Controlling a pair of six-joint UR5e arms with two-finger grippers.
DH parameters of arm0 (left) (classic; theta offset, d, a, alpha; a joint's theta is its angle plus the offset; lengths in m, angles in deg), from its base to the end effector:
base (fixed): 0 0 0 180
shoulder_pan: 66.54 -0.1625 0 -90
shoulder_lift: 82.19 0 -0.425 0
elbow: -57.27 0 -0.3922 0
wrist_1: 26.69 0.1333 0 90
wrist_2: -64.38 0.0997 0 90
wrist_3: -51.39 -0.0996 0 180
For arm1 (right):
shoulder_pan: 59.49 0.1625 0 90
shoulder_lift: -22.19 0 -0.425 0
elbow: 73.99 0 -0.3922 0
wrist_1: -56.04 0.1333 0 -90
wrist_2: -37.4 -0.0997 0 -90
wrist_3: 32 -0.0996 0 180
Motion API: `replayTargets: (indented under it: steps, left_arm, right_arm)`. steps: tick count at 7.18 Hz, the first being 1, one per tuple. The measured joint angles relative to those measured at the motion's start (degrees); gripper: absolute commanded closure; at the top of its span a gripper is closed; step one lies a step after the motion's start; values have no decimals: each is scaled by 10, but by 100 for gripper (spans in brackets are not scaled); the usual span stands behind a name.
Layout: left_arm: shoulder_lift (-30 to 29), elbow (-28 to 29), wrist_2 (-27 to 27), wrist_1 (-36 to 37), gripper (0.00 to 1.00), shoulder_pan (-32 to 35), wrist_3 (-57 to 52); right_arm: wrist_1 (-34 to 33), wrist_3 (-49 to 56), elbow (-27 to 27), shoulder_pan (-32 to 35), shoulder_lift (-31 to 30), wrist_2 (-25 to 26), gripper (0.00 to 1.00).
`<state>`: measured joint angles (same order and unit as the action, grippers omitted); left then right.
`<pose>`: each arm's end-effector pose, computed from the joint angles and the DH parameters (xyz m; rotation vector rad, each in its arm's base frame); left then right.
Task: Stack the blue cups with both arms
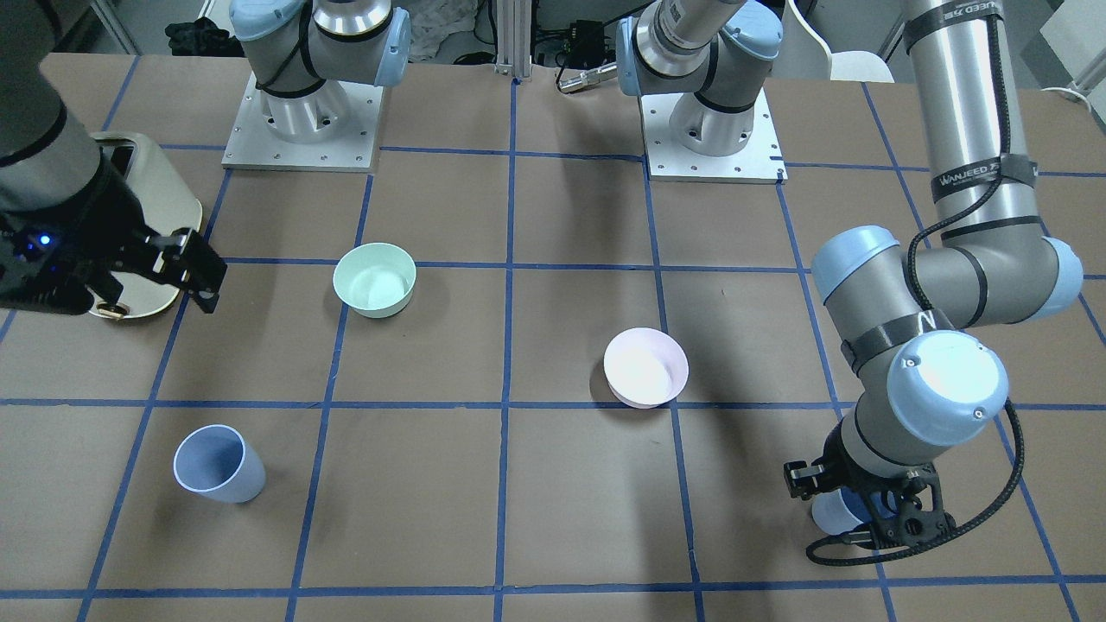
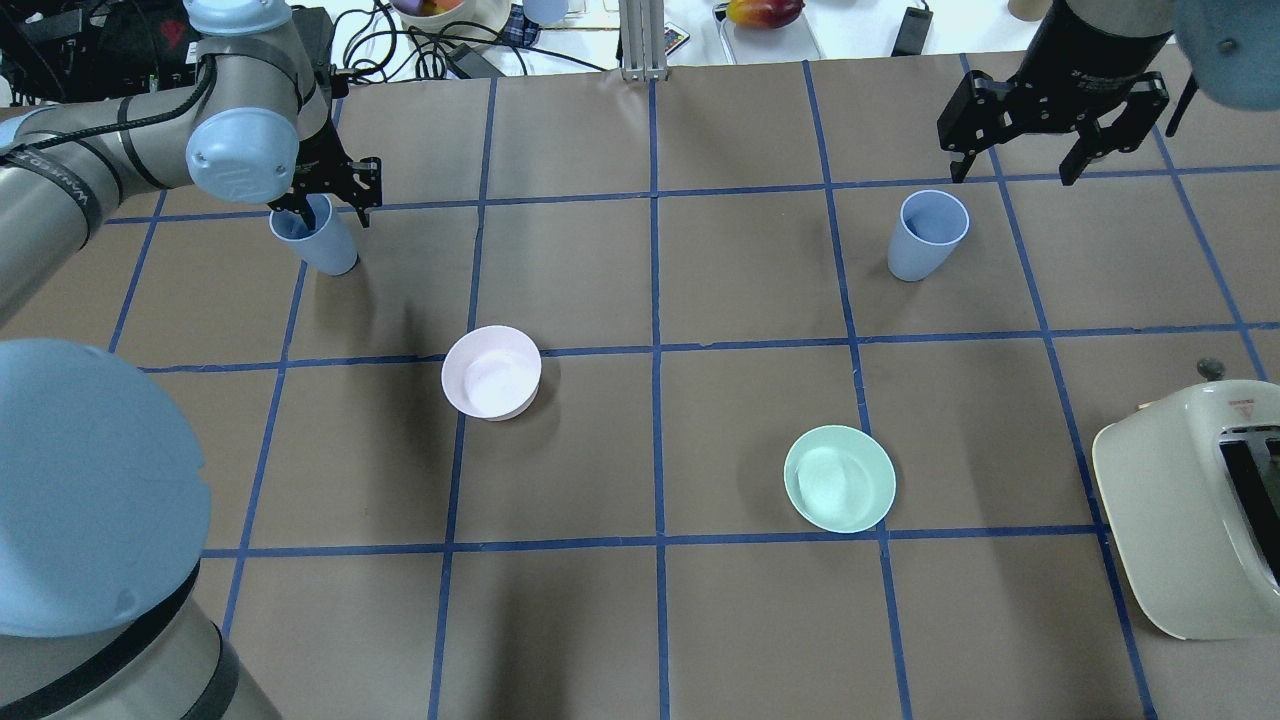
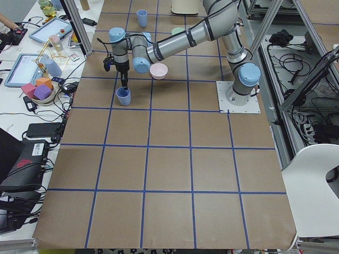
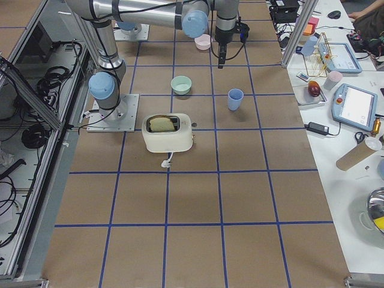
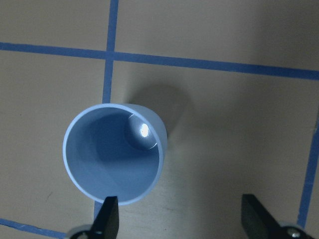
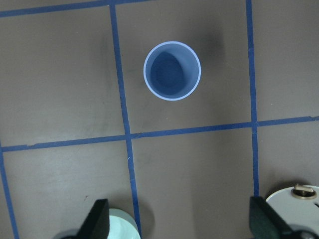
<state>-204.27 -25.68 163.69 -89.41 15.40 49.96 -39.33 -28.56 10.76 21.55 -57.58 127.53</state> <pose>-0.0200 -0.6942 0.2624 -0.1769 2.9709 -0.0382 0.0432 -0.5804 0.4478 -0.1511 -3.1349 0.0102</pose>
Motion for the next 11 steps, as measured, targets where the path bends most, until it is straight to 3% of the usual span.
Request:
replayTargets:
  steps: [2,5,8,11]
  left_arm:
    - [-4,-2,1,10,100,0,-5]
    - [17,-2,-3,9,100,27,-11]
    - [34,9,-30,-4,100,177,134]
    - [-9,42,-64,20,100,284,277]
  right_arm:
    - [-45,9,-25,-16,77,0,0]
    - [-88,22,-25,-18,140,3,0]
    - [-88,24,-7,-19,167,6,0]
    - [-93,22,3,-21,183,5,3]
